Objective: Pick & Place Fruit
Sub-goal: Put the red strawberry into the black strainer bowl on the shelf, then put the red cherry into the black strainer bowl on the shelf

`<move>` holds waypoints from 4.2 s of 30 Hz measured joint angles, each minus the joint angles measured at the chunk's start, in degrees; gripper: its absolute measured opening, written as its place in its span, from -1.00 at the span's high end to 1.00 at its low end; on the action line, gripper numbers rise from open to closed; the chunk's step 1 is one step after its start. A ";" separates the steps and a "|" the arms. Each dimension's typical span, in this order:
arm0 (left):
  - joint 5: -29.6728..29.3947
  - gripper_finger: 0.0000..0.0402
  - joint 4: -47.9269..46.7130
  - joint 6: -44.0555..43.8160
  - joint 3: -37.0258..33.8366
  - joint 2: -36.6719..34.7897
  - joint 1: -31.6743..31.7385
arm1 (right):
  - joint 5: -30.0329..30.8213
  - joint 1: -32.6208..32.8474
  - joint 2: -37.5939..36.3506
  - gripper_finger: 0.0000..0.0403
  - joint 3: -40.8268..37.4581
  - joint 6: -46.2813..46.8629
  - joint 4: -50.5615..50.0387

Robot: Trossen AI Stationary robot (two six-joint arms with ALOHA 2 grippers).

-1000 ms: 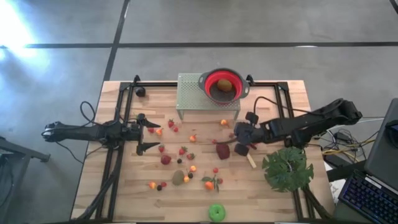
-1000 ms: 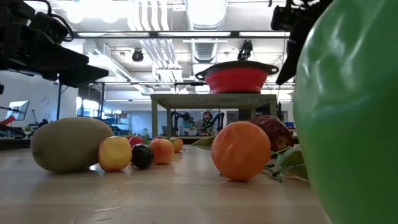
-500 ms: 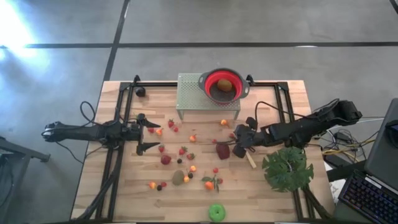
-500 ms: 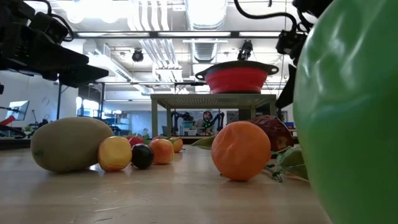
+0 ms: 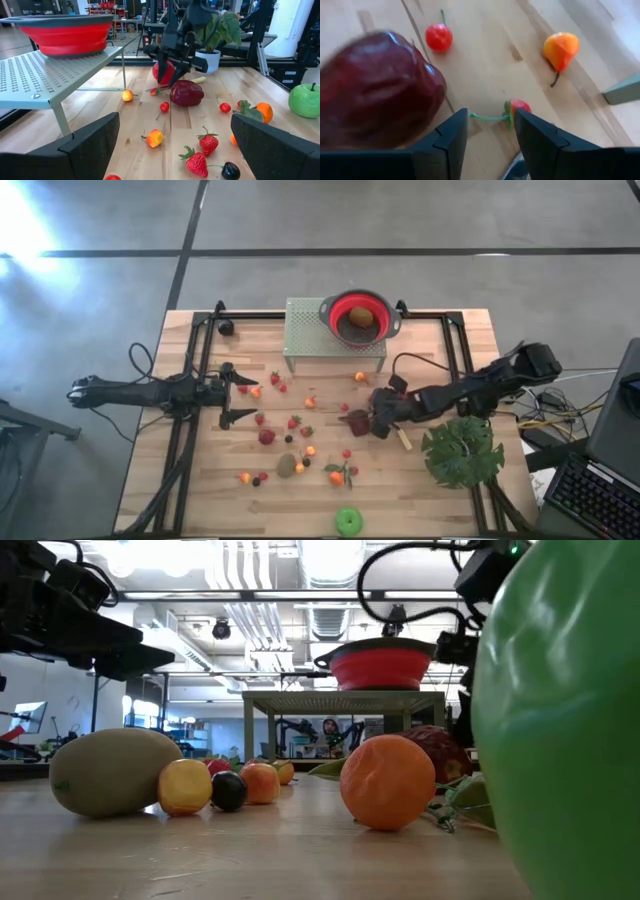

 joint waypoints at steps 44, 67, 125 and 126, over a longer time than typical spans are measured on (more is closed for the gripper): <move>0.00 -0.93 -0.01 0.00 0.01 0.22 0.01 | -3.67 -6.98 3.41 0.53 -0.57 -1.92 1.78; 0.01 -0.93 0.01 0.00 0.01 0.22 0.00 | -13.96 -6.87 -3.08 0.48 6.60 -10.50 0.12; 0.00 -0.93 0.01 0.00 0.00 0.20 0.00 | -19.98 -41.38 -1.56 0.00 32.52 -28.62 -14.73; -0.01 -0.93 0.01 0.00 0.01 0.20 0.00 | -19.98 -41.42 -1.56 -0.04 32.52 -28.99 -14.72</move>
